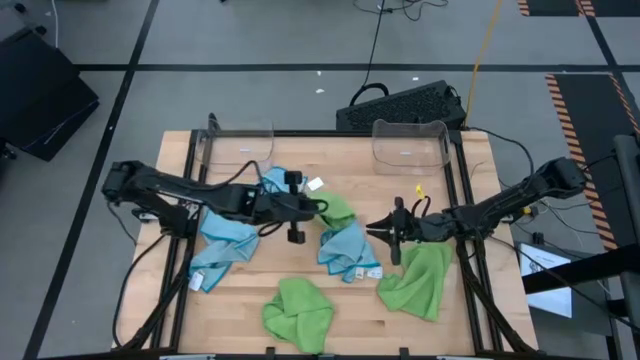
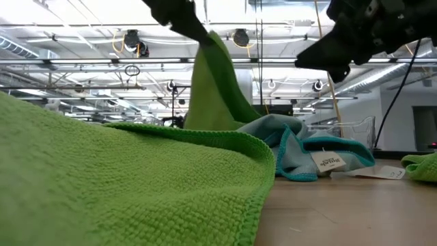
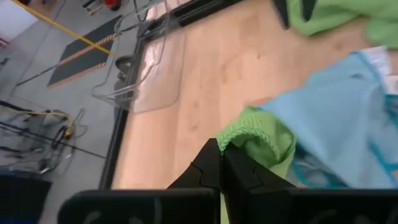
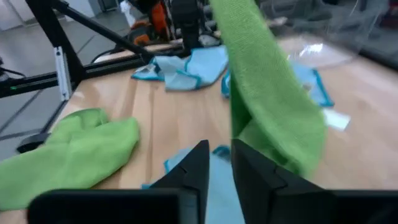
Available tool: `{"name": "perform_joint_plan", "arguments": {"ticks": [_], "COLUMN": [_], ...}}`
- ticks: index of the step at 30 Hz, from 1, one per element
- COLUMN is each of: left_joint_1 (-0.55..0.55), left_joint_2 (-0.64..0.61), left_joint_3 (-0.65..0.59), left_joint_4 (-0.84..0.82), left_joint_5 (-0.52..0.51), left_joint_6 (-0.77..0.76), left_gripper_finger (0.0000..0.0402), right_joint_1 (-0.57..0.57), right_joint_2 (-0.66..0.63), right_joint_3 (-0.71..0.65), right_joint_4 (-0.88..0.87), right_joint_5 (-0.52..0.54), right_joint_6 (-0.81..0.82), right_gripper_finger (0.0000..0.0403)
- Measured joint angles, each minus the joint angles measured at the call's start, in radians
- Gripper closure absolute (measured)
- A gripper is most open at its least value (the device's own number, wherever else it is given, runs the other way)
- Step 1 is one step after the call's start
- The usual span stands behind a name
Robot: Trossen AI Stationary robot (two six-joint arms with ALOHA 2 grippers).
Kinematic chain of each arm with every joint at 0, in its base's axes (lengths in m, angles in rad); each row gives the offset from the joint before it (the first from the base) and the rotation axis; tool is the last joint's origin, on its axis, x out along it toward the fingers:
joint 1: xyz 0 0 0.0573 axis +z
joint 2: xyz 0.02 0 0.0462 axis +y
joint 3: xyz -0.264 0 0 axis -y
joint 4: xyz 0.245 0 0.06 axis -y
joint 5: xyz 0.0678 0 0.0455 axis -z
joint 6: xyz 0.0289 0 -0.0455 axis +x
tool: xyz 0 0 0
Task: Sort microfiber towel by color & place in baskets
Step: Fold the top green towel
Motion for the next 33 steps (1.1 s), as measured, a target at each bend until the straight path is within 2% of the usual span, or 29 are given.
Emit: {"name": "perform_joint_plan", "arguments": {"ticks": [5,13,17,22,25,29,33], "left_joint_1": [-0.037,-0.052,-0.084,-0.130,-0.145,-0.151,-0.152], "left_joint_2": [-0.036,-0.035,-0.035,-0.036,-0.069,-0.122,-0.167], "left_joint_3": [-0.024,-0.024,-0.024,-0.024,-0.024,-0.023,-0.023], "left_joint_4": [-0.003,0.030,0.032,0.063,0.059,0.043,0.053], "left_joint_5": [0.000,-0.001,-0.005,-0.032,-0.037,-0.038,-0.032], "left_joint_6": [-0.045,-0.089,-0.115,-0.085,-0.079,-0.094,-0.099], "left_gripper_finger": [0.0401,0.0401,0.0401,0.0401,0.0401,0.0401,0.0401], "right_joint_1": [0.048,0.094,0.100,0.110,0.123,0.143,0.141], "right_joint_2": [0.143,0.381,0.452,0.488,0.497,0.500,0.506], "right_joint_3": [0.065,0.287,0.337,0.351,0.351,0.351,0.346], "right_joint_4": [0.111,0.111,0.111,0.112,0.118,0.121,0.113], "right_joint_5": [0.099,0.269,0.357,0.379,0.393,0.462,0.452], "right_joint_6": [-0.101,-0.240,-0.260,-0.221,-0.207,-0.239,-0.246], "right_gripper_finger": [0.0282,0.0197,0.0190,0.0189,0.0189,0.0189,0.0189]}}
